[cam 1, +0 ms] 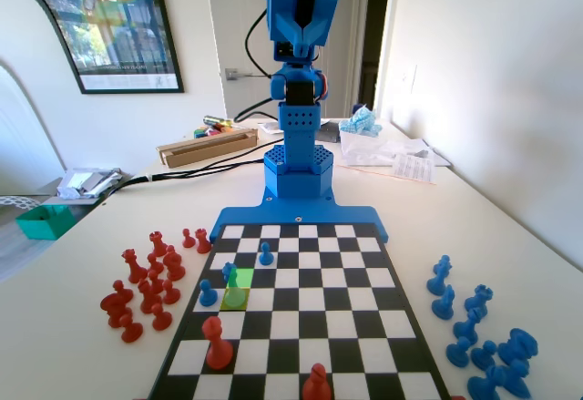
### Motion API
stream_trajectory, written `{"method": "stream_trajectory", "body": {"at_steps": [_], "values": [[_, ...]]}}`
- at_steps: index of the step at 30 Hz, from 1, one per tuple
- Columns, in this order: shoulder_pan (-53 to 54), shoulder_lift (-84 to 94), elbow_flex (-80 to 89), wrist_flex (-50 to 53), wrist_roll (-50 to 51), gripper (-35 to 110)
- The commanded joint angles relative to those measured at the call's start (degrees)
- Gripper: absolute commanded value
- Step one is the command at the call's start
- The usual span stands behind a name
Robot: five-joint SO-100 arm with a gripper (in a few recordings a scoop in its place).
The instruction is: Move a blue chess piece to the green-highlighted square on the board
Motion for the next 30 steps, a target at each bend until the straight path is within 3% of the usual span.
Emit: {"method": "stream_trajectory", "body": {"at_steps": [1,30], "values": [[0.5,0.2,-0.5,-1.1,-0.4,1],[-0.1,0.1,-0.5,-1.0,-0.5,1]]}}
